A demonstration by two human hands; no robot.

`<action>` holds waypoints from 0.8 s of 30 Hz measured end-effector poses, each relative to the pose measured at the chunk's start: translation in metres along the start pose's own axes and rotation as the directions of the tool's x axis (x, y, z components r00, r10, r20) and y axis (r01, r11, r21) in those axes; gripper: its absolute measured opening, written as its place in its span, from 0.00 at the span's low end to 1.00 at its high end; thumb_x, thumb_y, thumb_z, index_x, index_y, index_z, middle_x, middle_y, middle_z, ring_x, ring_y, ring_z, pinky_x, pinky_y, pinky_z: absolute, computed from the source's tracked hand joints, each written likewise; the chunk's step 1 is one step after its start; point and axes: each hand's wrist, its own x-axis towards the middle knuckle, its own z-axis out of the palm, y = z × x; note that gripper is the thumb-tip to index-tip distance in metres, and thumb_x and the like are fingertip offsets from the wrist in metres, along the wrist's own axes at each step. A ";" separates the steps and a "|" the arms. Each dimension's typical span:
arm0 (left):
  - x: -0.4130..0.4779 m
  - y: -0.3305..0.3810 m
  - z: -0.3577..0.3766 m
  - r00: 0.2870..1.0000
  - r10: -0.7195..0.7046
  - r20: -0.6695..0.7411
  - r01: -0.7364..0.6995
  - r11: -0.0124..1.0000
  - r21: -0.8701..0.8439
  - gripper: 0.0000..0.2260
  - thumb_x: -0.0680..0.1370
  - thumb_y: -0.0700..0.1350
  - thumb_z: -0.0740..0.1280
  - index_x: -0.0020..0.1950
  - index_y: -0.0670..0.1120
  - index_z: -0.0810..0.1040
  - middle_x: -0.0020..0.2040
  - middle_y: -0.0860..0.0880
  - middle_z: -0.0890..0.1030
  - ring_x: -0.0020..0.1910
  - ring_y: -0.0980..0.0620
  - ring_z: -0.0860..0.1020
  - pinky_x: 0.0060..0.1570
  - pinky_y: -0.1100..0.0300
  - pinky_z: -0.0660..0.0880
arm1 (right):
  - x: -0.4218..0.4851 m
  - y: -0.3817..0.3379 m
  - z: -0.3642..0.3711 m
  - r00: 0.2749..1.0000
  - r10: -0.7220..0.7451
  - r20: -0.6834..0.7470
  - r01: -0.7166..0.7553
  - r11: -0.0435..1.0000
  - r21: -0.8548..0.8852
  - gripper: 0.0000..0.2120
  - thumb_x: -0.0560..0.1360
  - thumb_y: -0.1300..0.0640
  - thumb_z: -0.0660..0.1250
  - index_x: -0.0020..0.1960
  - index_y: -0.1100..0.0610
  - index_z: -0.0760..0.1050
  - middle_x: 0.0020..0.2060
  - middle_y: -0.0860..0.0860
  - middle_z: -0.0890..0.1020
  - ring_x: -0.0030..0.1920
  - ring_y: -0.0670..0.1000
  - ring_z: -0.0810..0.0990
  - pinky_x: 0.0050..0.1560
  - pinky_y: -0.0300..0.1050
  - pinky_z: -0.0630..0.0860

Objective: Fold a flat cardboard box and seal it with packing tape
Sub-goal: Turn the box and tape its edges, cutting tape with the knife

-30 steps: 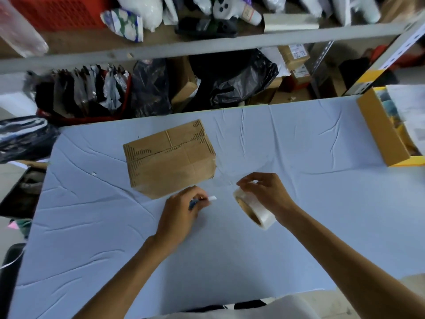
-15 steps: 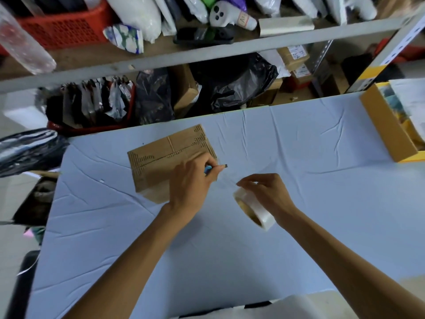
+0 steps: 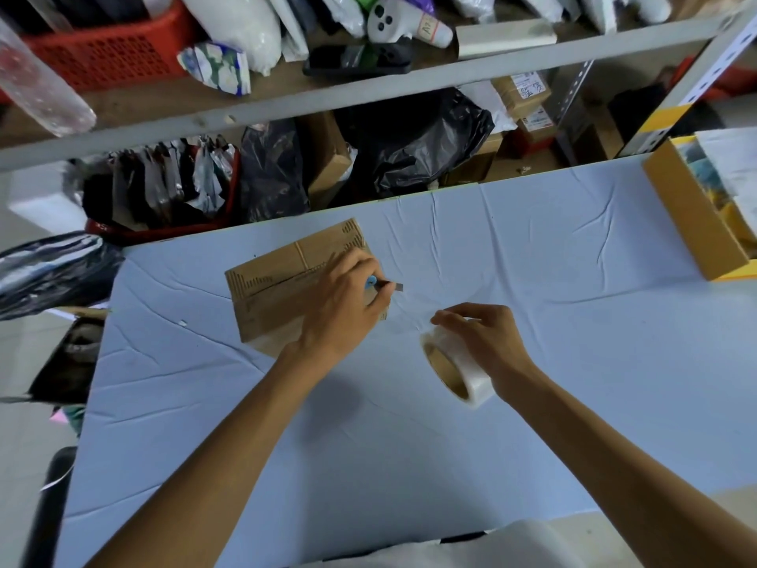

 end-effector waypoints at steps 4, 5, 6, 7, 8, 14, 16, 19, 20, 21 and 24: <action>-0.001 0.000 0.005 0.999 0.051 0.012 -0.051 0.997 0.061 0.09 0.77 0.48 0.67 0.42 0.44 0.77 0.48 0.49 0.74 0.48 0.50 0.71 0.49 0.53 0.72 | 0.001 0.002 -0.003 1.000 0.015 0.003 -0.015 1.000 0.008 0.05 0.68 0.49 0.74 0.36 0.49 0.84 0.34 0.45 0.84 0.37 0.47 0.81 0.34 0.39 0.71; -0.001 0.000 0.005 0.998 0.055 0.013 -0.055 0.996 0.073 0.09 0.77 0.49 0.66 0.42 0.44 0.77 0.48 0.49 0.74 0.49 0.50 0.71 0.49 0.54 0.72 | 0.002 0.002 -0.003 1.000 0.021 0.004 -0.021 1.000 0.013 0.05 0.68 0.49 0.74 0.36 0.49 0.84 0.35 0.46 0.84 0.37 0.49 0.81 0.35 0.40 0.72; -0.002 0.000 0.006 0.998 0.057 0.012 -0.058 0.995 0.087 0.09 0.77 0.49 0.66 0.42 0.44 0.77 0.48 0.49 0.74 0.49 0.50 0.70 0.50 0.55 0.71 | 0.002 0.003 -0.003 1.000 0.028 0.005 -0.028 0.999 0.017 0.05 0.68 0.49 0.74 0.36 0.49 0.84 0.35 0.46 0.84 0.38 0.49 0.81 0.35 0.40 0.73; -0.002 0.001 0.008 0.998 0.058 0.010 -0.059 0.993 0.104 0.09 0.77 0.49 0.66 0.42 0.45 0.77 0.49 0.49 0.74 0.49 0.50 0.70 0.50 0.56 0.70 | 0.003 0.003 -0.003 0.999 0.038 0.006 -0.038 0.999 0.019 0.05 0.68 0.49 0.74 0.37 0.50 0.84 0.36 0.46 0.84 0.39 0.50 0.81 0.36 0.41 0.73; -0.003 0.001 0.008 0.998 0.058 0.008 -0.059 0.991 0.124 0.09 0.77 0.49 0.66 0.42 0.45 0.78 0.49 0.50 0.74 0.49 0.50 0.70 0.50 0.57 0.69 | 0.003 0.002 -0.002 0.999 0.050 0.008 -0.050 0.999 0.021 0.05 0.67 0.49 0.74 0.37 0.50 0.84 0.36 0.47 0.84 0.39 0.51 0.81 0.37 0.41 0.73; 0.001 -0.003 0.009 0.999 0.046 0.027 -0.048 0.996 0.074 0.07 0.77 0.47 0.66 0.42 0.44 0.77 0.50 0.50 0.74 0.49 0.50 0.69 0.50 0.56 0.69 | 0.003 0.007 -0.004 0.999 -0.022 0.025 0.025 0.989 -0.146 0.05 0.69 0.49 0.73 0.36 0.47 0.83 0.34 0.45 0.83 0.40 0.48 0.81 0.37 0.42 0.73; 0.001 -0.003 0.009 0.998 0.044 0.046 -0.045 0.999 0.029 0.07 0.78 0.45 0.66 0.43 0.43 0.76 0.50 0.50 0.74 0.50 0.50 0.70 0.51 0.56 0.70 | 0.002 0.009 -0.006 0.996 -0.078 0.029 0.084 0.952 -0.294 0.05 0.71 0.48 0.70 0.37 0.45 0.82 0.35 0.46 0.82 0.42 0.50 0.80 0.43 0.46 0.74; 0.001 -0.004 0.011 0.999 0.028 0.038 -0.028 0.999 -0.019 0.07 0.77 0.45 0.67 0.43 0.43 0.76 0.51 0.49 0.74 0.51 0.50 0.71 0.52 0.56 0.71 | 0.005 0.005 -0.012 0.998 -0.051 0.034 0.059 0.955 -0.289 0.05 0.70 0.47 0.70 0.39 0.46 0.83 0.38 0.47 0.83 0.41 0.49 0.80 0.40 0.45 0.74; 0.000 -0.004 0.012 0.999 0.023 0.027 -0.022 1.000 -0.021 0.07 0.77 0.45 0.67 0.43 0.43 0.76 0.51 0.49 0.74 0.51 0.50 0.71 0.52 0.57 0.71 | 0.006 0.003 -0.014 0.999 -0.028 0.040 0.037 0.965 -0.258 0.05 0.70 0.47 0.71 0.39 0.47 0.83 0.38 0.45 0.83 0.40 0.46 0.79 0.36 0.42 0.72; 0.000 -0.004 0.013 1.000 0.019 0.018 -0.019 1.000 -0.021 0.07 0.77 0.46 0.68 0.43 0.43 0.77 0.51 0.49 0.73 0.51 0.51 0.71 0.52 0.58 0.71 | 0.006 0.001 -0.015 0.999 -0.011 0.045 0.021 0.972 -0.233 0.05 0.70 0.47 0.71 0.39 0.47 0.84 0.37 0.43 0.83 0.38 0.44 0.79 0.34 0.40 0.69; -0.002 -0.004 0.016 1.000 0.007 0.005 -0.007 1.000 -0.023 0.07 0.76 0.47 0.68 0.42 0.44 0.77 0.51 0.50 0.72 0.52 0.52 0.70 0.54 0.60 0.70 | 0.006 0.001 -0.014 0.999 -0.005 0.047 0.016 0.973 -0.232 0.05 0.70 0.48 0.72 0.39 0.47 0.84 0.36 0.43 0.82 0.37 0.42 0.78 0.32 0.38 0.68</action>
